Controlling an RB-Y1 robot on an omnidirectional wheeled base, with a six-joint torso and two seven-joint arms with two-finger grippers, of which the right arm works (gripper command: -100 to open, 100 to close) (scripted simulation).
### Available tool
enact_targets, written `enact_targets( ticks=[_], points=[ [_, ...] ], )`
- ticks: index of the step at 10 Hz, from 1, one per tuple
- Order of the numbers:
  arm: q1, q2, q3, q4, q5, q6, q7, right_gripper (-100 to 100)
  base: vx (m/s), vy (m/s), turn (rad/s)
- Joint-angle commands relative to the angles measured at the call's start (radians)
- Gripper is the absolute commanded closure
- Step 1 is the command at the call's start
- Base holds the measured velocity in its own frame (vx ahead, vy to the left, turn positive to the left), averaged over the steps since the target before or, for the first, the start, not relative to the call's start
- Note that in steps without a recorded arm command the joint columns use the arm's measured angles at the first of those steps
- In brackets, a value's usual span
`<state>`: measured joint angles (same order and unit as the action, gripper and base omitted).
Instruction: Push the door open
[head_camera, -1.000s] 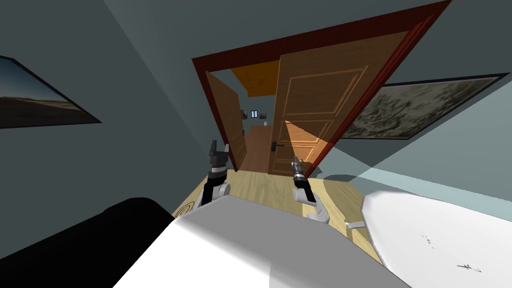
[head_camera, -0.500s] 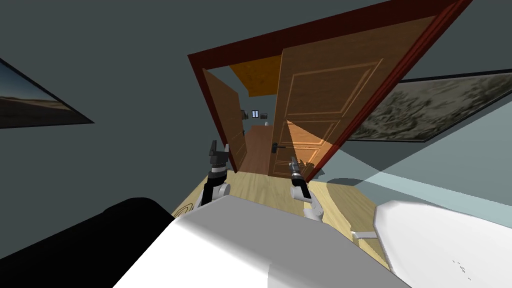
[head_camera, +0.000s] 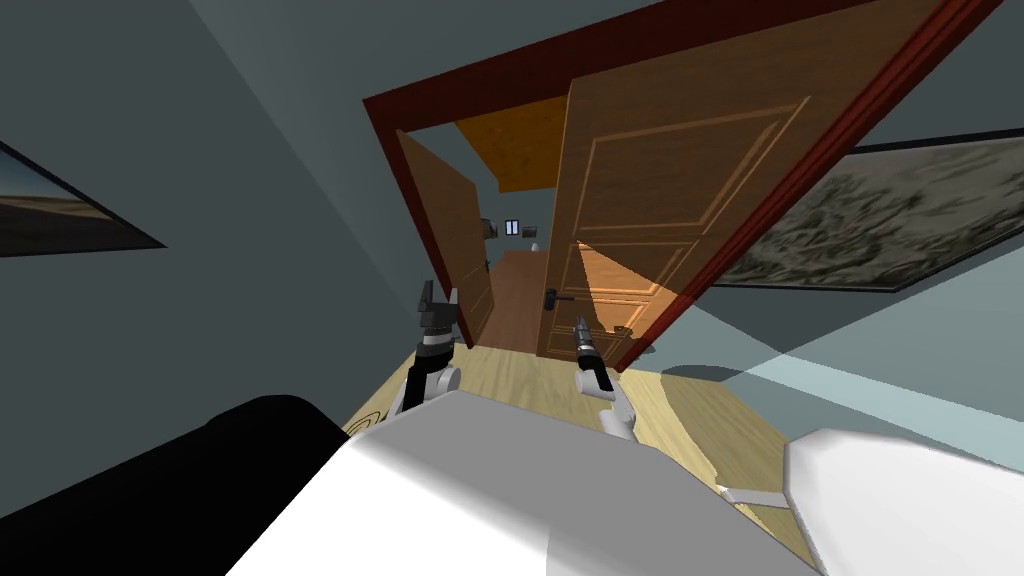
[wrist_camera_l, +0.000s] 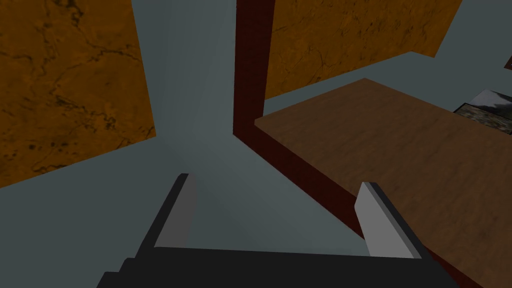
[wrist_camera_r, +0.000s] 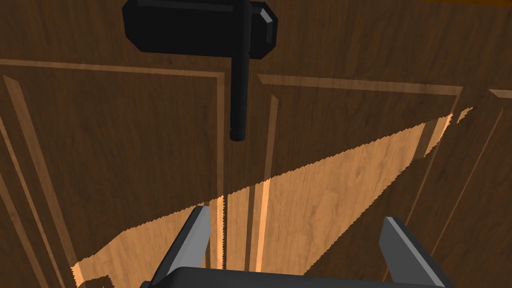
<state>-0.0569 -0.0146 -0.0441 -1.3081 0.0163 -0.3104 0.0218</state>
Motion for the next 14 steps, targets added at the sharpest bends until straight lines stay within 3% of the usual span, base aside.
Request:
enact_targets(
  ticks=[1, 3, 7, 8, 9, 11, 14],
  points=[
    [-0.015, 0.007, -0.002, 0.028, 0.001, 0.002, 0.001, -100, 0.091, -0.024, 0.022],
    [-0.047, 0.025, -0.004, 0.085, 0.004, 0.007, 0.003, -100, 0.139, -0.031, 0.043],
    [-0.087, 0.051, -0.008, 0.157, 0.007, 0.013, 0.005, -100, 0.145, -0.023, 0.029],
    [-0.086, 0.047, -0.009, 0.155, 0.006, 0.007, 0.005, -100, 0.056, -0.008, 0.008],
    [-0.09, 0.019, -0.012, 0.163, 0.005, 0.005, 0.005, -100, 0.108, 0.009, 0.017],
    [-0.093, -0.002, -0.016, 0.169, 0.004, 0.003, 0.005, -100, 0.158, 0.002, 0.018],
    [-0.098, -0.01, -0.022, 0.179, 0.002, 0.0, 0.006, -100, 0.208, 0.009, 0.017]
  ],
)
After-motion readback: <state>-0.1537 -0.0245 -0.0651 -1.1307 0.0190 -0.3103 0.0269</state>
